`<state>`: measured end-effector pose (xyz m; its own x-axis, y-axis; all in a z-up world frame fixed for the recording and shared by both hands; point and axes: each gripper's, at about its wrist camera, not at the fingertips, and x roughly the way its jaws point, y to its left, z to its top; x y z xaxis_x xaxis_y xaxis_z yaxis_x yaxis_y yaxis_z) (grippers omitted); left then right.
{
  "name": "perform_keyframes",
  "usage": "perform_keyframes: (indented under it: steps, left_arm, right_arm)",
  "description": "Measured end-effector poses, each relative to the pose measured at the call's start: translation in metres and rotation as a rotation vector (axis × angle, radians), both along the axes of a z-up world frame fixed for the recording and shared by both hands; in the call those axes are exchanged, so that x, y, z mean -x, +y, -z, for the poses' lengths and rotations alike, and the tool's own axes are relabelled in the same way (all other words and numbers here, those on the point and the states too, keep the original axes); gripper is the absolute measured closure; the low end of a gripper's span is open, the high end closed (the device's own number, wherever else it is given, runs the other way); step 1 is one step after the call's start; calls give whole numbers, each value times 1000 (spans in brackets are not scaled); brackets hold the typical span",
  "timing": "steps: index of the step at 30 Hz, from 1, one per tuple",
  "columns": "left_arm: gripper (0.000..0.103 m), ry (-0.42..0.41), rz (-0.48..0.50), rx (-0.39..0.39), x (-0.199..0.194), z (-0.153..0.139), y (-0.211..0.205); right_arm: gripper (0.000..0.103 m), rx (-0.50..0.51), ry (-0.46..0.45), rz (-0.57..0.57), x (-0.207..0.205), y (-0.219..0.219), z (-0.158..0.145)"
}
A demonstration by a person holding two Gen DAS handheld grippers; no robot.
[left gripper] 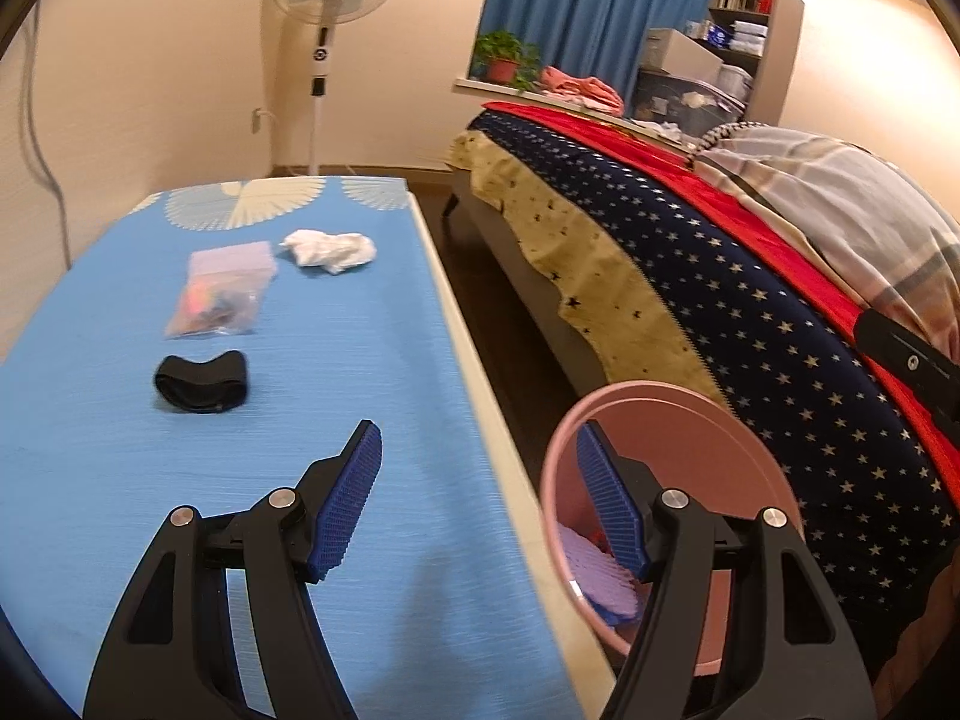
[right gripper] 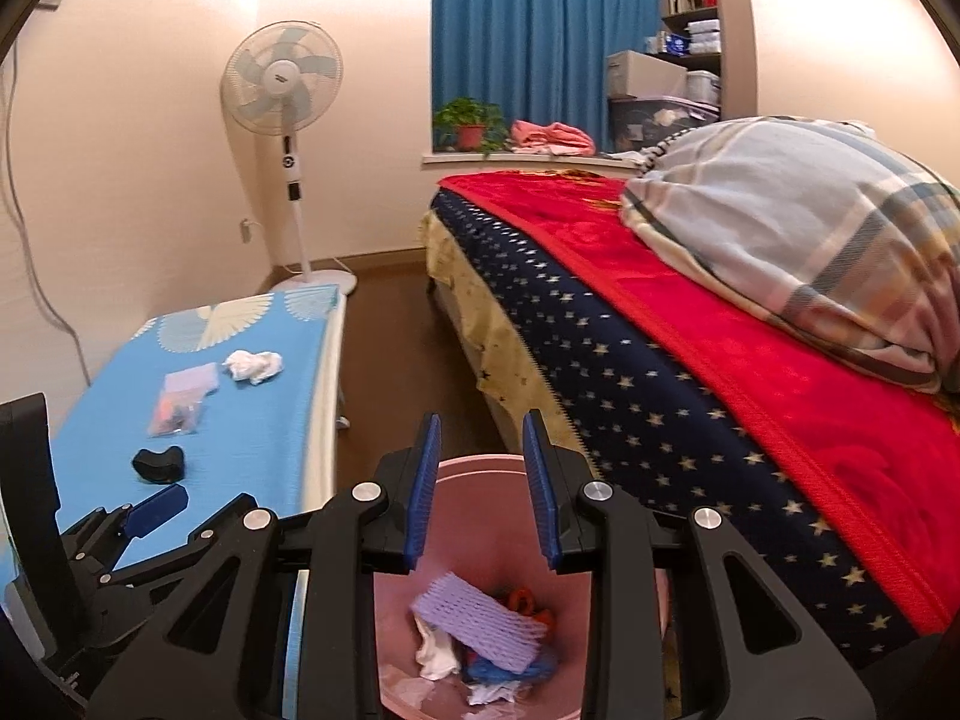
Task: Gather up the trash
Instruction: 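Open both tools over the pink bin, dropping the red bag and foam net, then grasp the white tissue with the right tool while the left tool grasps the black strap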
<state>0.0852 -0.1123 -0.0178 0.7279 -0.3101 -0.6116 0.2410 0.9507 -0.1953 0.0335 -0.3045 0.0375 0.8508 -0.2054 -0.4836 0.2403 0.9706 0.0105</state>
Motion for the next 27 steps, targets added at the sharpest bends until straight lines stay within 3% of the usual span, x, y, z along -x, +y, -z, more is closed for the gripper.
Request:
perform_keyframes:
  steps: [15, 27]
  left_arm:
    - [37, 13, -93, -6, -14, 9, 44]
    - [37, 27, -238, -17, -31, 20, 98]
  right_arm:
    - [74, -47, 9, -115, -29, 34, 18]
    - [74, -98, 3, -241, -60, 68, 34]
